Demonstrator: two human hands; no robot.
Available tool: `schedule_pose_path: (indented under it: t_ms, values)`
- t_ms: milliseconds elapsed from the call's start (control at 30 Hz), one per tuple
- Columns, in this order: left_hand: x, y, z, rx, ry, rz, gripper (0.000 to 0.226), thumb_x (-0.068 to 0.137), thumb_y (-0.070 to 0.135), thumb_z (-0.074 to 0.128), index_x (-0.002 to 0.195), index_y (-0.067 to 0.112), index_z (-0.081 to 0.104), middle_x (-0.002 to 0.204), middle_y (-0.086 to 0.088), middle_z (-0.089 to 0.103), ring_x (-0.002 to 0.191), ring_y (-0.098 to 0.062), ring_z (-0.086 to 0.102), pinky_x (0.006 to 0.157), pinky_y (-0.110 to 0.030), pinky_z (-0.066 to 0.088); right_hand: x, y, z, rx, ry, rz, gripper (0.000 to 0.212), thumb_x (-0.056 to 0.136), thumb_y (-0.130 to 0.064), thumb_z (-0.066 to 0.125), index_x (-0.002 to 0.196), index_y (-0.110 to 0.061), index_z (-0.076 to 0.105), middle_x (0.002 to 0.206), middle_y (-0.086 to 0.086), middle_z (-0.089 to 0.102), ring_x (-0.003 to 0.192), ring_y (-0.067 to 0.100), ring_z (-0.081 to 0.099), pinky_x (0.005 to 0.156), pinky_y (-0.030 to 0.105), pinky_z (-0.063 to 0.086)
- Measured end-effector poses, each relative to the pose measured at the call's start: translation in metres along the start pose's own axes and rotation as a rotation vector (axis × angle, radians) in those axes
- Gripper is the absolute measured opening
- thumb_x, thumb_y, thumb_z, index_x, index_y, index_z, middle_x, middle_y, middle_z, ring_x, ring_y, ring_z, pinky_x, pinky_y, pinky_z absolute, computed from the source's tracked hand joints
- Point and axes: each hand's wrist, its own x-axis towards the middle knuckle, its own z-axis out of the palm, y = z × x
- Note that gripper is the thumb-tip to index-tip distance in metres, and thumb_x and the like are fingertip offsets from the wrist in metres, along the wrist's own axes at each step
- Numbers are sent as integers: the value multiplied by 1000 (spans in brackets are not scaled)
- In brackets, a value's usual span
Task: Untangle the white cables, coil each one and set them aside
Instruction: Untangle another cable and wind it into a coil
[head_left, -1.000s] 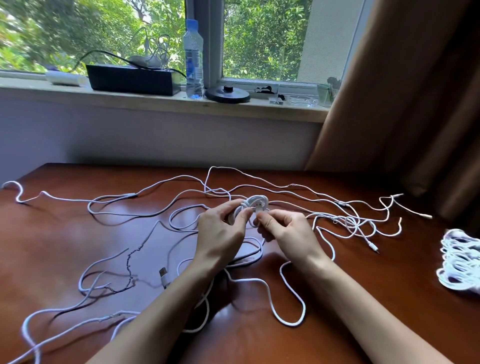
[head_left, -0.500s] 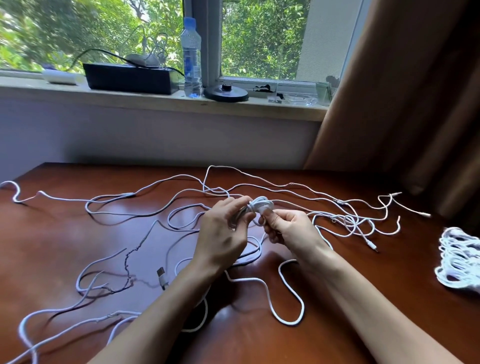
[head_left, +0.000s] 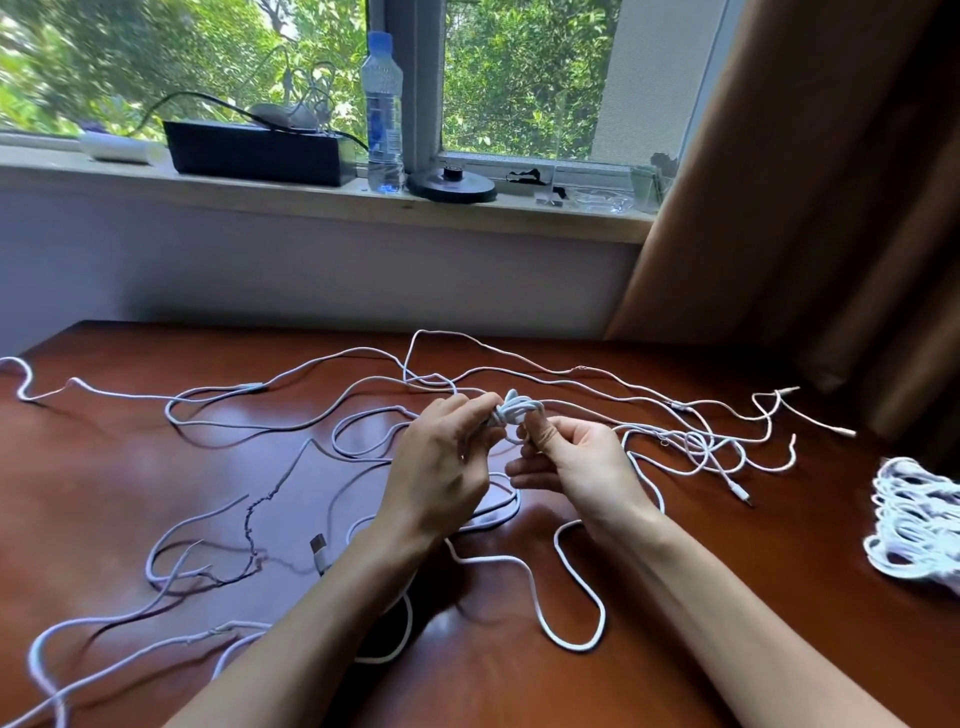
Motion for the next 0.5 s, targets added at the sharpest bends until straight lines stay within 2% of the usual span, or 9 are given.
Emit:
schedule_pose_path:
  t_ms: [133, 233, 367, 500]
  values:
    - [0, -2, 1, 7, 0, -42, 32, 89, 13, 60, 117, 27, 67, 95, 4, 67, 85, -22, 62, 73, -42, 53, -1, 0, 2, 85, -9, 35, 34, 86, -31, 66, 89, 3, 66, 66, 8, 66, 66, 25, 73, 63, 27, 61]
    - [1, -7, 1, 9, 24, -91, 36, 88, 17, 60, 121, 30, 64, 104, 3, 71, 94, -23, 67, 78, -44, 54, 0, 1, 4, 138, -35, 50, 30, 90, -23, 66, 97, 7, 65, 70, 7, 67, 69, 24, 74, 67, 27, 61]
    - [-1, -4, -1, 52, 15, -72, 34, 89, 20, 58, 122, 27, 67, 102, 6, 69, 91, -22, 66, 74, -41, 55, 1, 0, 3, 38, -41, 38, 34, 83, -30, 67, 90, 3, 65, 69, 7, 59, 58, 16, 66, 58, 24, 57]
    - [-3, 4, -3, 182, 21, -1, 34, 88, 15, 63, 121, 22, 69, 93, 9, 63, 81, -18, 57, 62, -27, 45, 0, -2, -1, -92, -12, 28, 25, 98, -20, 61, 84, 1, 64, 63, 7, 55, 50, 14, 62, 50, 22, 52]
